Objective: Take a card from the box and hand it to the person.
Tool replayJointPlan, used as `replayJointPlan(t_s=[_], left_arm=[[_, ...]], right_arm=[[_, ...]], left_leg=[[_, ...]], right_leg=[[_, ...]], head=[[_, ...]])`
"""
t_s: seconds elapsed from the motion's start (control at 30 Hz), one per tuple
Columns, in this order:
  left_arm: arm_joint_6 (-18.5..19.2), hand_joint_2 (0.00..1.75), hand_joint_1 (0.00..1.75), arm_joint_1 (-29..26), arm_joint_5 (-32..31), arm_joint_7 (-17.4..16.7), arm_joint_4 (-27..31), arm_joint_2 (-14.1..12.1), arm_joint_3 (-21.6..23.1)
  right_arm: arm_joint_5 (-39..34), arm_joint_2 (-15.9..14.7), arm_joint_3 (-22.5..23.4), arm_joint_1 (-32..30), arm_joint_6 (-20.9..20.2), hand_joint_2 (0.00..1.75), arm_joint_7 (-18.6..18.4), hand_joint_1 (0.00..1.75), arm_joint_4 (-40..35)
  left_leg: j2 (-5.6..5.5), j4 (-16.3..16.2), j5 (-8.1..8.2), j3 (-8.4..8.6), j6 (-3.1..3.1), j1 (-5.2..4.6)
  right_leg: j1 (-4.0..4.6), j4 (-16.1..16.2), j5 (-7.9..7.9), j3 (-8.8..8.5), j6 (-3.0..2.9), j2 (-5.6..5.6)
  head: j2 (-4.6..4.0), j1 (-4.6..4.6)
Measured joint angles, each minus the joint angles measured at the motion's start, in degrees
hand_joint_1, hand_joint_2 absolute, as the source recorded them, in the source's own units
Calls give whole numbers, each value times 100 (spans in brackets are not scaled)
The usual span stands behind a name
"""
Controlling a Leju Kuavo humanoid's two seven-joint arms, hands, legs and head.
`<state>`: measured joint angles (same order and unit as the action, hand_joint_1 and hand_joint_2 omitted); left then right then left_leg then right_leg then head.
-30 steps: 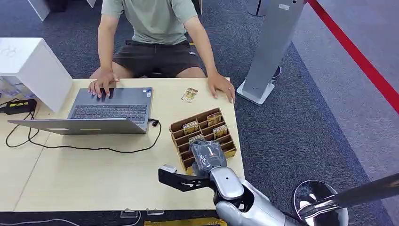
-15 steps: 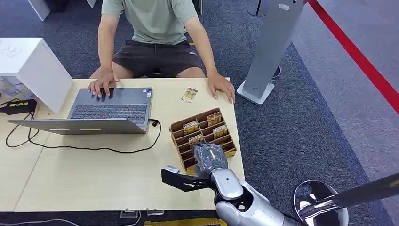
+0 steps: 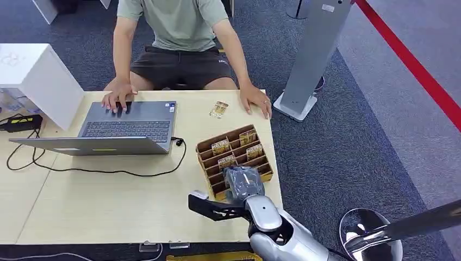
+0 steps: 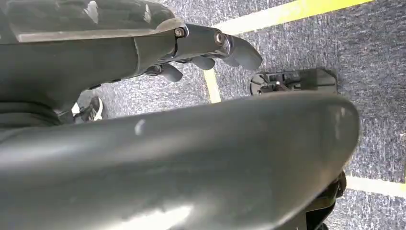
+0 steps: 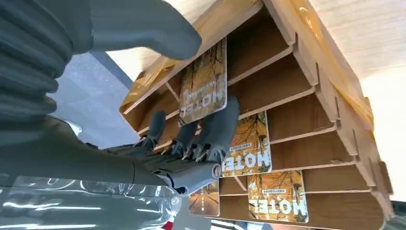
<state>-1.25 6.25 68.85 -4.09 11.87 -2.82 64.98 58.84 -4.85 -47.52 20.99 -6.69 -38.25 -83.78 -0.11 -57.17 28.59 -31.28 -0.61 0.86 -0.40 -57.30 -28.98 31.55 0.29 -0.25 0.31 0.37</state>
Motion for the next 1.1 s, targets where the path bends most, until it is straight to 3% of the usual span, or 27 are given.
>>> replayJointPlan(t_s=[0.17,0.8,1.1], left_arm=[[-2,0,0,-1,-9,4,0,2,2],[-72,0,0,-1,11,46,0,0,7],[-57,0,0,0,-28,46,0,0,7]], right_arm=[[2,0,48,-4,11,175,0,140,-2],[46,2,72,27,72,175,15,140,-17],[70,70,46,361,77,175,203,140,-79]], left_leg=[[0,0,0,0,0,0],[0,0,0,0,0,0],[0,0,-1,-2,0,0]], right_leg=[[0,0,0,0,0,0],[0,0,0,-1,0,0],[0,-2,1,0,0,3]], head=[[0,4],[0,0],[0,7]])
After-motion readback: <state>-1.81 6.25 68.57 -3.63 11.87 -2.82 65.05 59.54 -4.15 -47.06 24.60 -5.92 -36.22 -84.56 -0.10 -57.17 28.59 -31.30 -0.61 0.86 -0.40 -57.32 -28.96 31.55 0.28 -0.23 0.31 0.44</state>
